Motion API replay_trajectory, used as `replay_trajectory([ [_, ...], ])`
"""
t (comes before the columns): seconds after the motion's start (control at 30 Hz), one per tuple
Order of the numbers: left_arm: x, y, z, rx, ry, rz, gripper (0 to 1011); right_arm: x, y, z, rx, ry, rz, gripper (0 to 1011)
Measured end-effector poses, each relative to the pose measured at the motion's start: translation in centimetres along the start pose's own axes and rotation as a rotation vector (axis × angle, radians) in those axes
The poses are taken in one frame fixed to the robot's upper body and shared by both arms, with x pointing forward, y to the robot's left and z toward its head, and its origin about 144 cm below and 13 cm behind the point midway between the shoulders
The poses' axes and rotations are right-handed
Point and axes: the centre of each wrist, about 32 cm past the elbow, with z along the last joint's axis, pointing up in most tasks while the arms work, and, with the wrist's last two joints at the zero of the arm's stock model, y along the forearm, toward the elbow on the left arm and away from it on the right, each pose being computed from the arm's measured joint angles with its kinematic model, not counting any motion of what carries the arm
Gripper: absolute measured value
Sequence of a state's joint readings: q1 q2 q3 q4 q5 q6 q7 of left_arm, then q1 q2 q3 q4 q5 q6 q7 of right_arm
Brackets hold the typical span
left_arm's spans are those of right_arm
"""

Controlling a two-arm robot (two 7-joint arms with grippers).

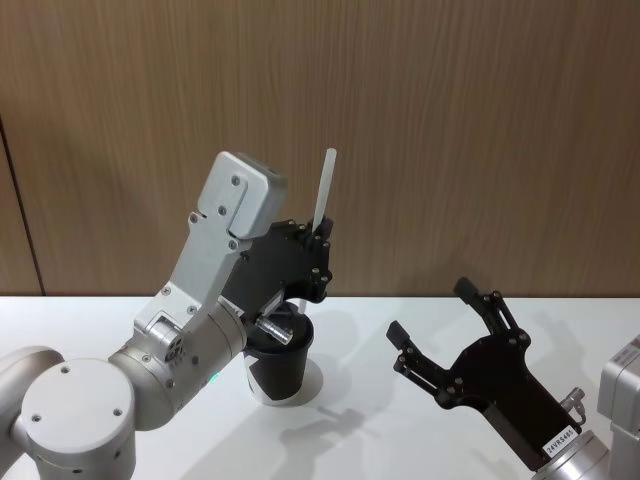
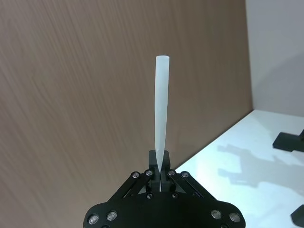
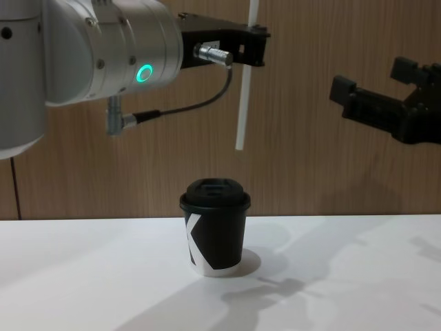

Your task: Pick up the straw with one hand, pass it to the other hand, and insert it into the cup.

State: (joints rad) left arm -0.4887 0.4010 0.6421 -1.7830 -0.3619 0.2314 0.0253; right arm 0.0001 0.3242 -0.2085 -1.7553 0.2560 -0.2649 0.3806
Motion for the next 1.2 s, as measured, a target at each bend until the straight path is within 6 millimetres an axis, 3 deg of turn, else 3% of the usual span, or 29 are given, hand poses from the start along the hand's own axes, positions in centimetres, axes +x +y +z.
replay_trajectory([
  [0.5,0.1,0.5,0.1,0.033,-0.082,0.046,14,0.0,0.0,0.0,0.0,0.0,0.0,1001],
  [1.2,0.7,-0.7,-0.7,0.087,-0.111,0.055,14,0.0,0.0,0.0,0.0,0.0,0.0,1001],
])
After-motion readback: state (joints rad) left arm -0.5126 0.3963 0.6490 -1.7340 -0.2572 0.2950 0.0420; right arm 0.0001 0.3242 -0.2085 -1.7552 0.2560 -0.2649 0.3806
